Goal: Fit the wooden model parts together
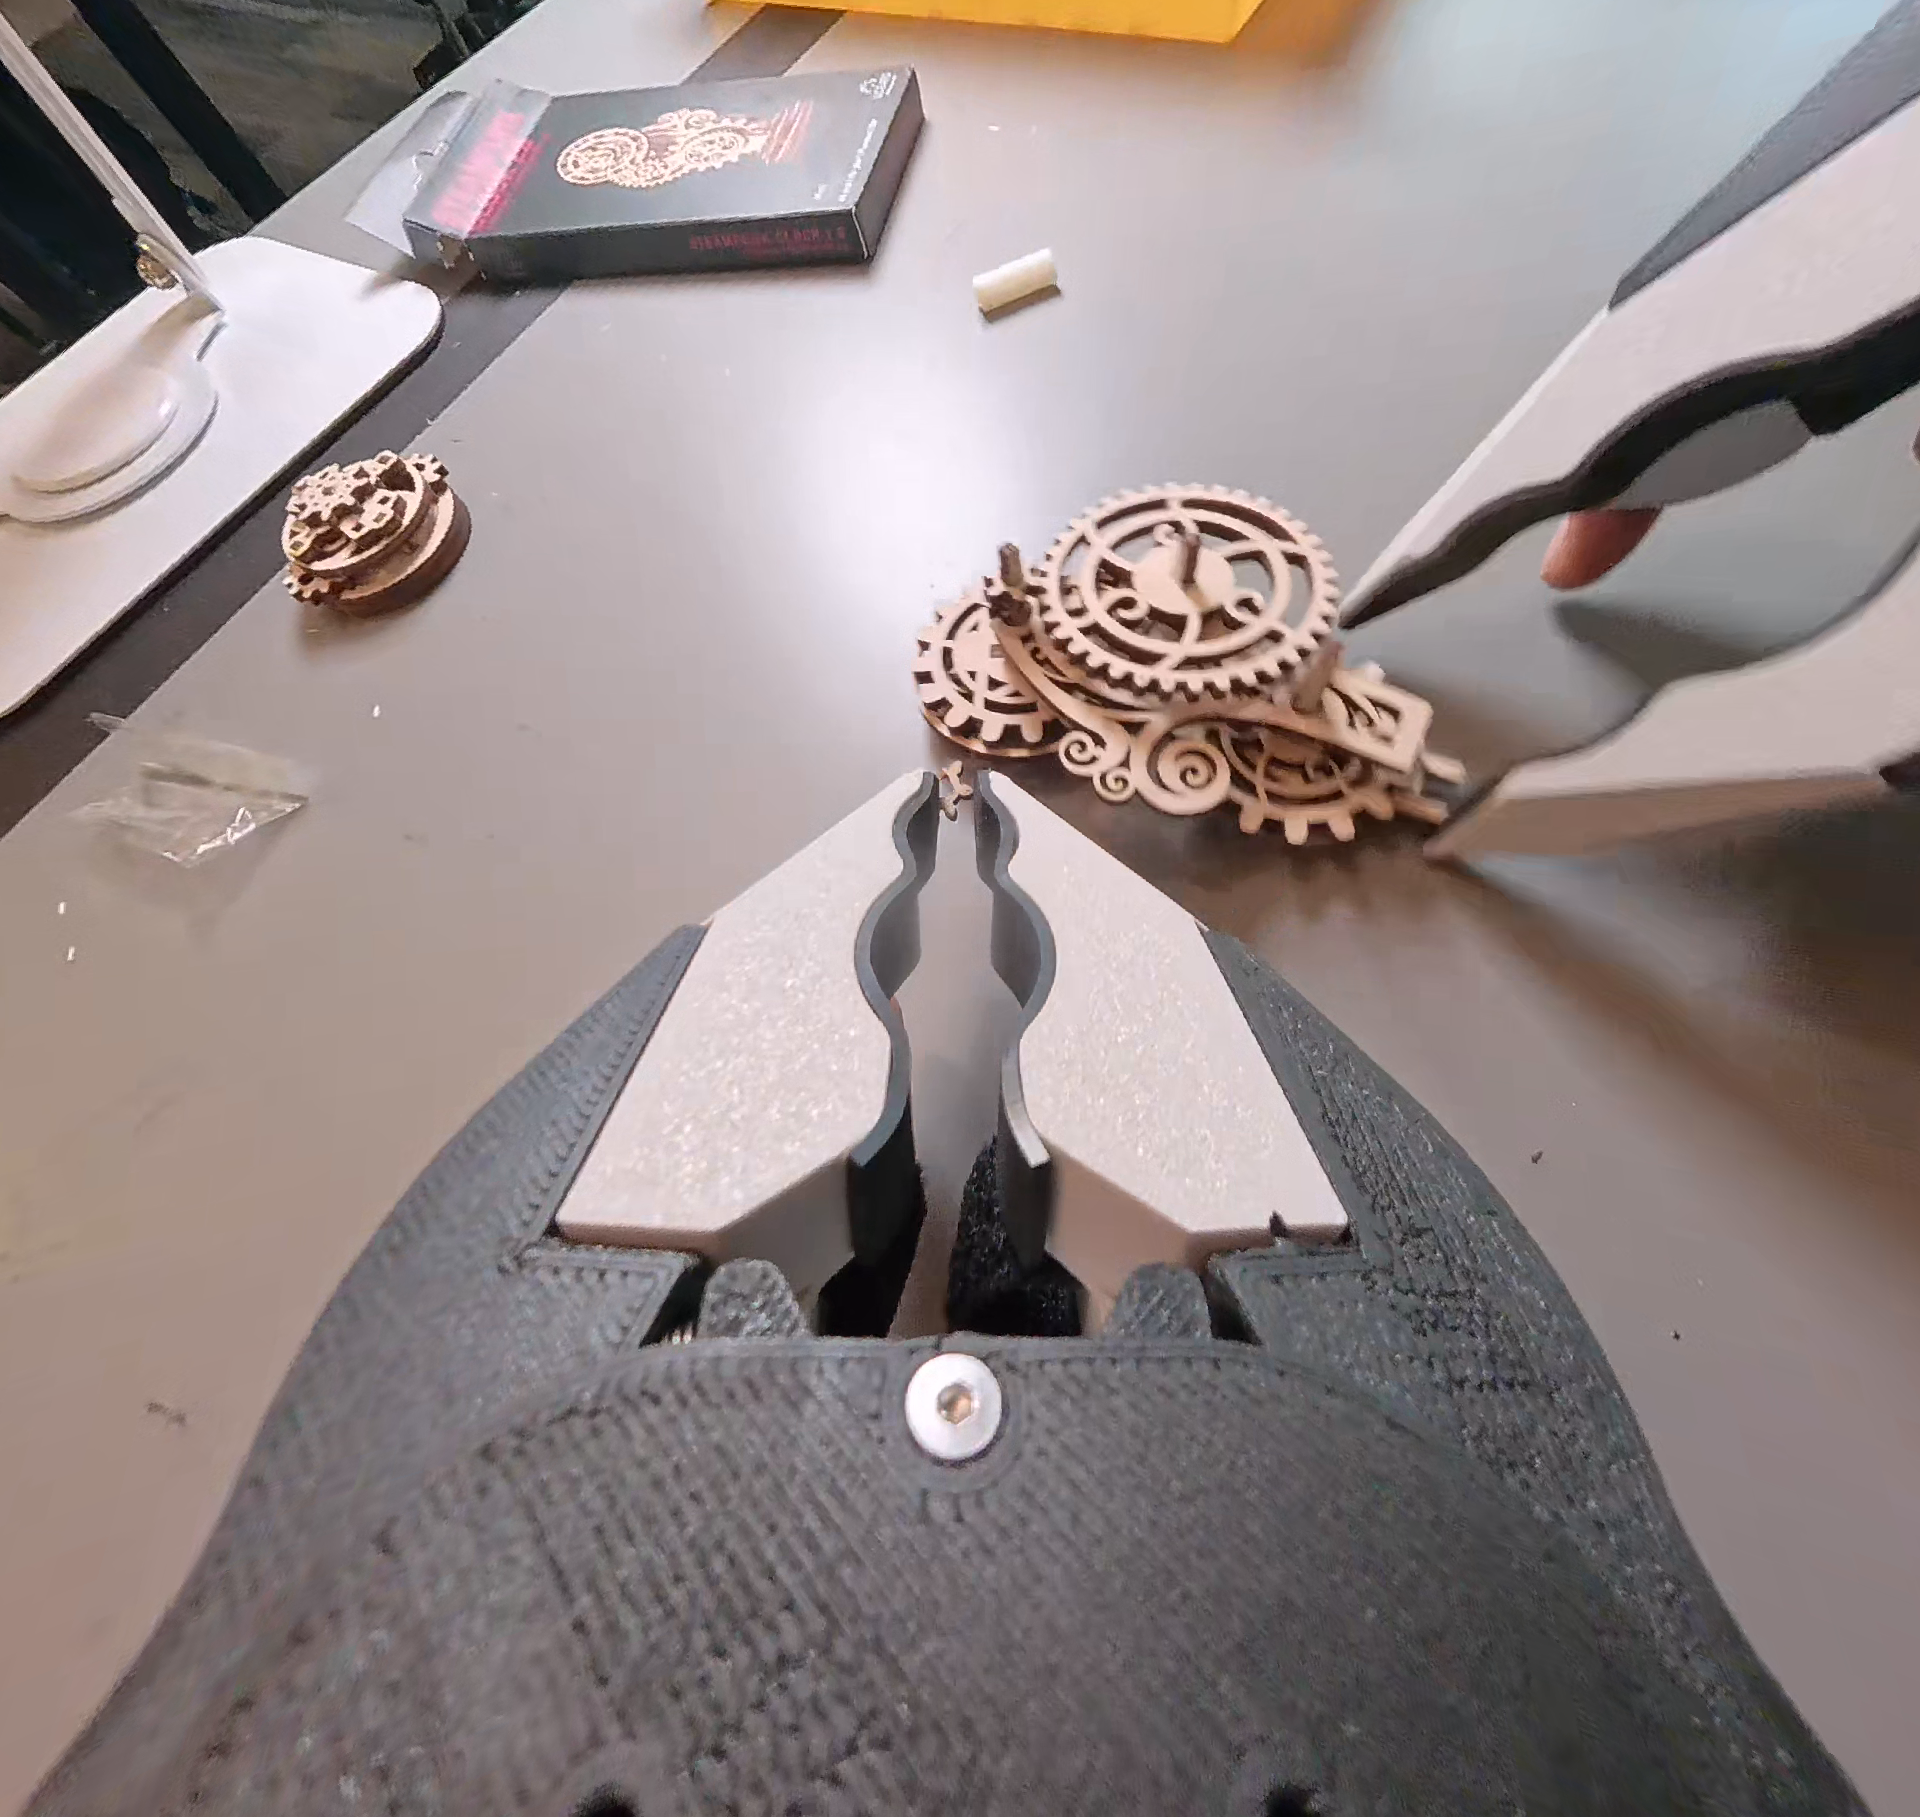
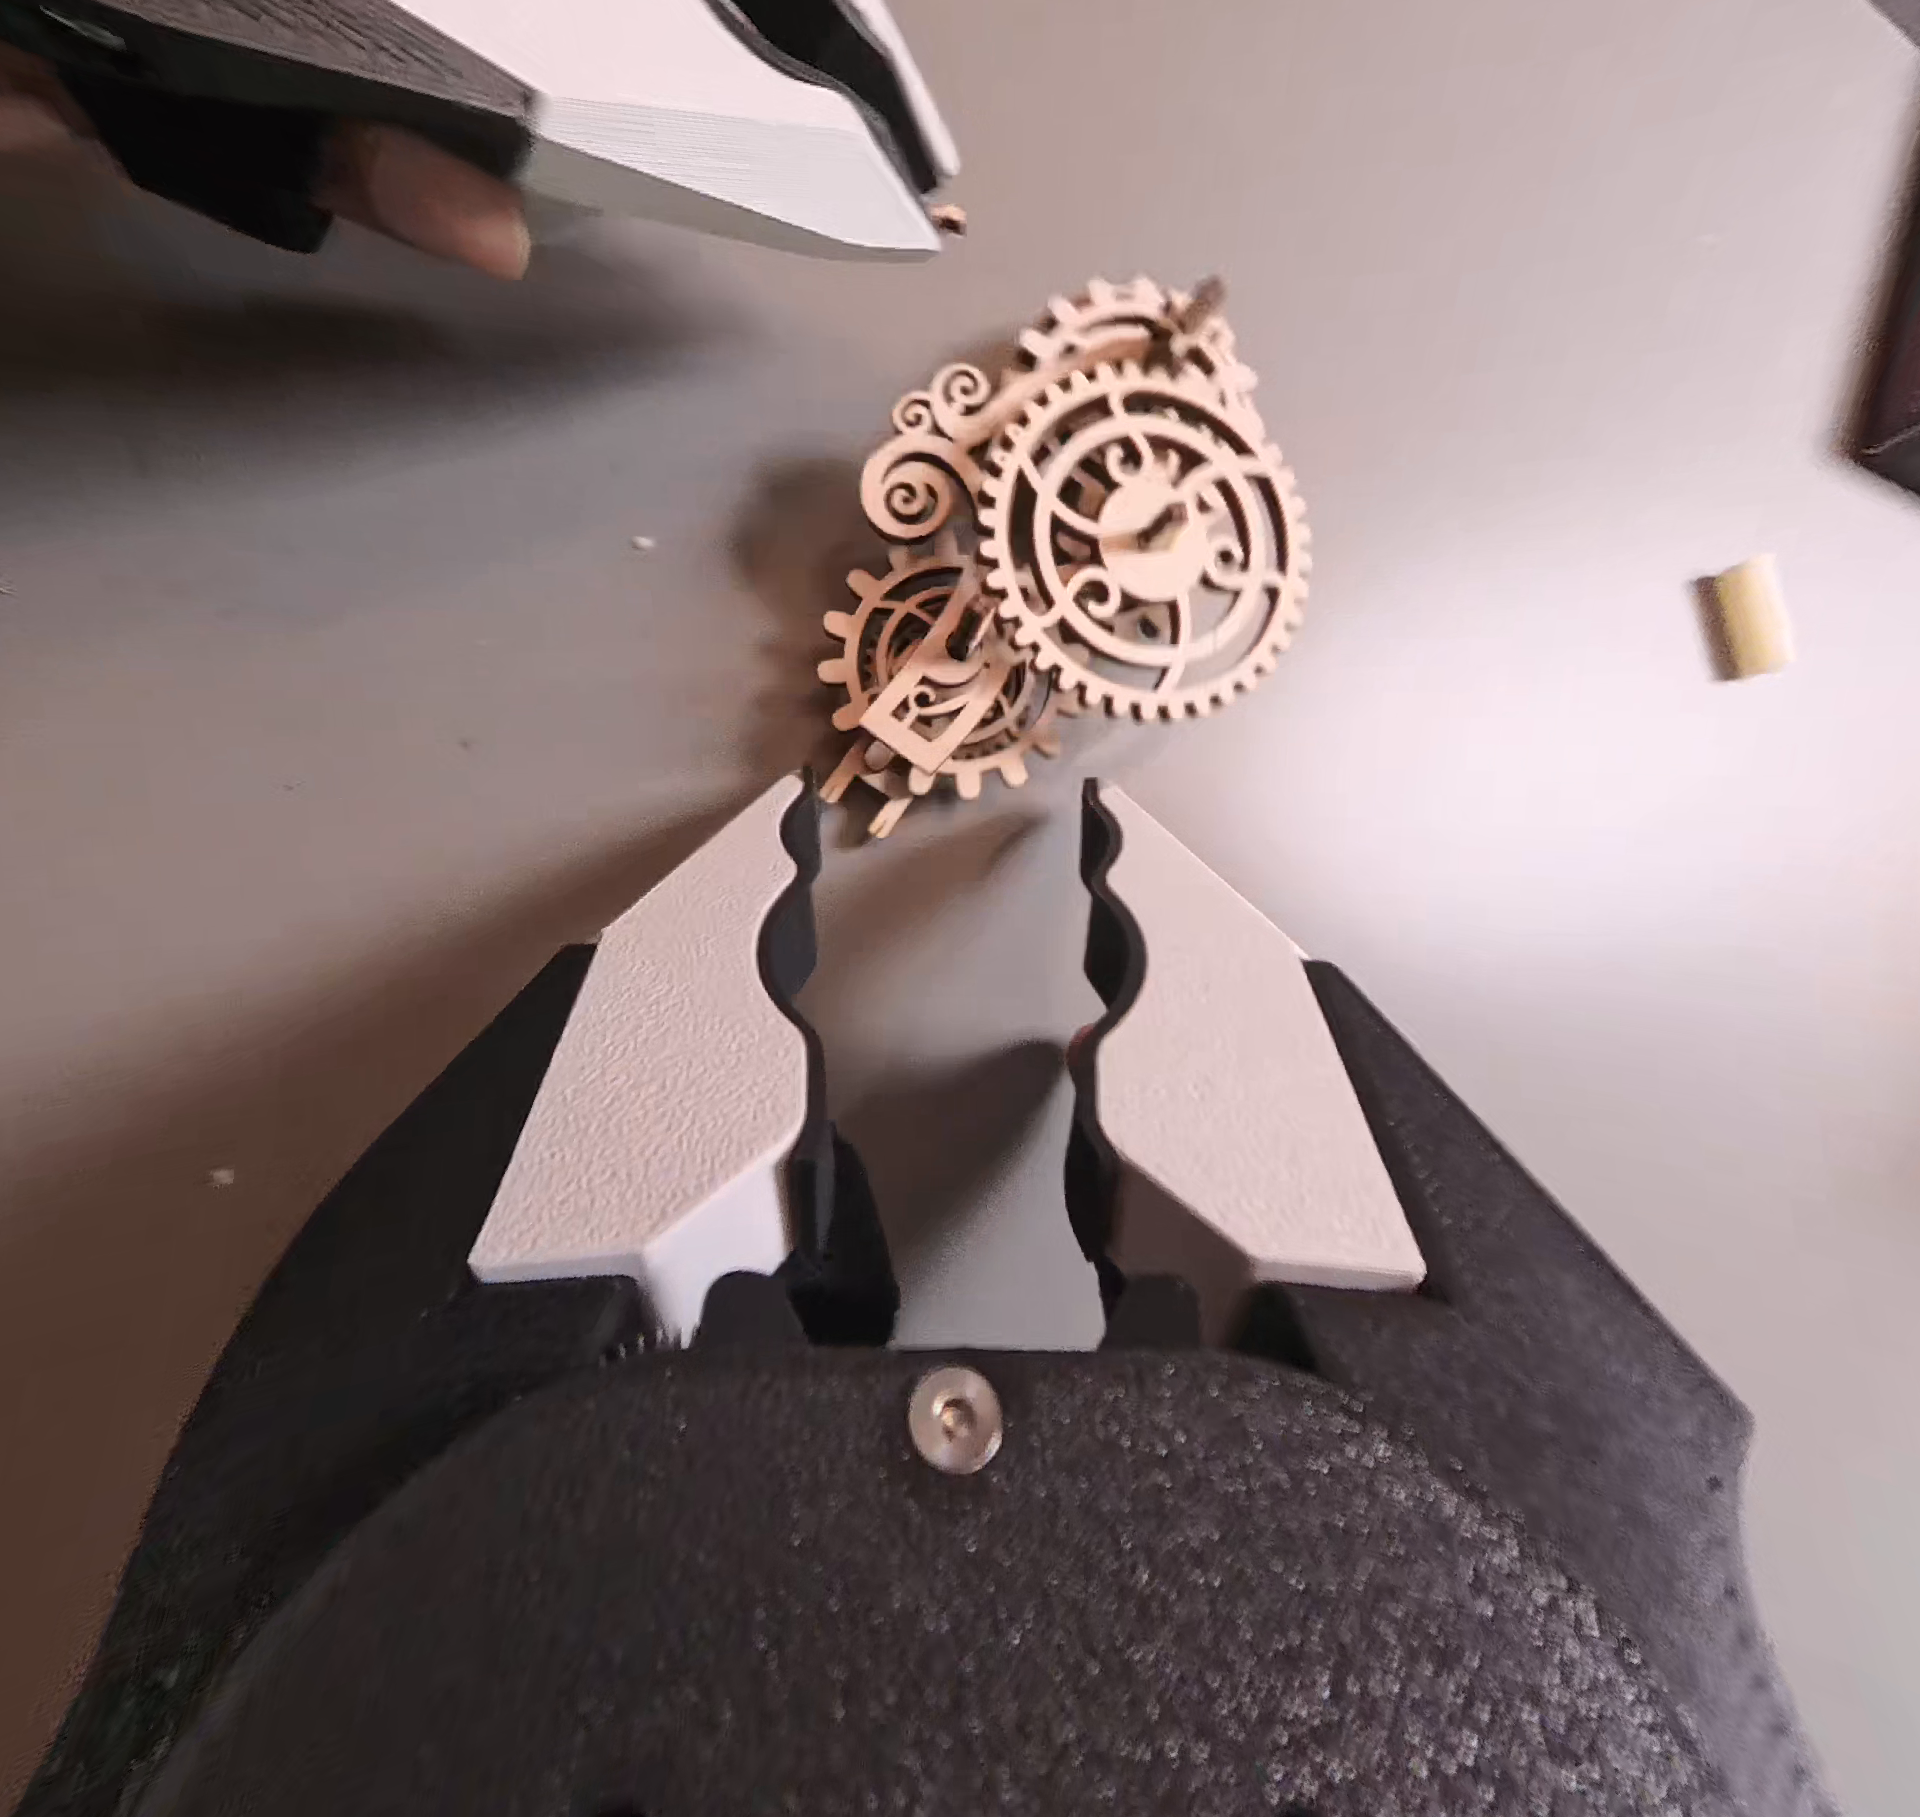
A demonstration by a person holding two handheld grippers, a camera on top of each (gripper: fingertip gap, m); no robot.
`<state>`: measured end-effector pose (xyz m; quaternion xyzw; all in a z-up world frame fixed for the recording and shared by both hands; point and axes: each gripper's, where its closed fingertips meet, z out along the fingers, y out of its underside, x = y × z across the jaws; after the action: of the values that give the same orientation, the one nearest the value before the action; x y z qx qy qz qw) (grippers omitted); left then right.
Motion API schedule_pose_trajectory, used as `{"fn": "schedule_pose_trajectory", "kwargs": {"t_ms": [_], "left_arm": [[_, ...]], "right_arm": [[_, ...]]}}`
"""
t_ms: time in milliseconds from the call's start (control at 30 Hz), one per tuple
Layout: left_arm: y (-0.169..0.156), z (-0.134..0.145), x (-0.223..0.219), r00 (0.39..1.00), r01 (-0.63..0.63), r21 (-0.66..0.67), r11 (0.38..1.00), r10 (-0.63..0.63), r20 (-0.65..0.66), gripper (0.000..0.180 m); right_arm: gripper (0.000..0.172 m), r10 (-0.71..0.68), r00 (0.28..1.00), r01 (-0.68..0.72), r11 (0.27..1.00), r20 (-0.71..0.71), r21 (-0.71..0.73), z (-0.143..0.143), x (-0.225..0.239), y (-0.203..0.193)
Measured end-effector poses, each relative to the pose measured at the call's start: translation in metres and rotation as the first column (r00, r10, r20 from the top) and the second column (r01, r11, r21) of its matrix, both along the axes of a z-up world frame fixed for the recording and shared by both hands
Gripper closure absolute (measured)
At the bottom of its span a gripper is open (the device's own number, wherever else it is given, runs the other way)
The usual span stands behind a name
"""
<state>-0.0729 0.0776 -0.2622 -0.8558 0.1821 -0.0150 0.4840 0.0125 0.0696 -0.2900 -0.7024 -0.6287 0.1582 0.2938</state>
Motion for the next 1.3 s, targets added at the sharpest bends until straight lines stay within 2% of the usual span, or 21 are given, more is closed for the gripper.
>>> {"fn": "schedule_pose_trajectory", "kwargs": {"t_ms": [100,167,233,300,400,500,600,800,1100,1300], "left_arm": [[-0.001,0.004,0.000,1.000,-0.001,0.008,1.000,0.001,0.029,0.176],[0.000,0.006,0.000,0.999,0.002,0.016,1.000,-0.003,0.038,0.175],[0.000,0.006,-0.001,0.999,0.001,0.016,1.000,-0.001,0.039,0.175],[0.000,0.005,-0.002,0.999,-0.002,0.012,1.000,0.002,0.044,0.175],[0.000,0.003,-0.002,0.999,-0.001,0.007,1.000,0.000,0.055,0.175],[0.002,-0.001,0.000,0.997,0.008,-0.003,1.000,-0.008,0.075,0.175],[0.003,0.000,0.004,0.995,0.018,-0.001,1.000,-0.018,0.100,0.175],[0.003,0.000,0.004,0.997,0.026,0.007,1.000,-0.027,0.072,0.175],[0.003,0.002,0.005,0.996,0.027,0.015,1.000,-0.028,0.081,0.175],[0.002,0.002,0.006,0.997,0.031,0.016,0.999,-0.032,0.076,0.175]], "right_arm": [[0.136,-0.053,0.997,0.050,0.997,0.051,0.053,0.001,0.021,0.037],[0.146,-0.152,0.986,0.142,0.981,0.067,0.135,0.002,0.040,0.079],[0.148,-0.239,0.966,0.220,0.959,0.095,0.177,0.003,0.059,0.108],[0.152,-0.219,0.975,0.213,0.968,0.029,0.135,0.014,0.054,0.100],[0.164,-0.156,0.981,0.150,0.987,-0.116,-0.062,0.025,0.021,0.048],[0.172,-0.207,0.946,0.166,0.970,-0.250,-0.176,0.028,-0.013,0.016],[0.172,-0.272,0.901,0.234,0.961,-0.339,-0.150,0.029,-0.035,0.018],[0.172,-0.313,0.872,0.315,0.947,-0.375,-0.057,0.028,-0.051,0.031],[0.172,-0.323,0.865,0.358,0.933,-0.384,0.022,0.029,-0.057,0.042],[0.172,-0.327,0.869,0.357,0.934,-0.372,0.011,0.026,-0.056,0.042]]}}
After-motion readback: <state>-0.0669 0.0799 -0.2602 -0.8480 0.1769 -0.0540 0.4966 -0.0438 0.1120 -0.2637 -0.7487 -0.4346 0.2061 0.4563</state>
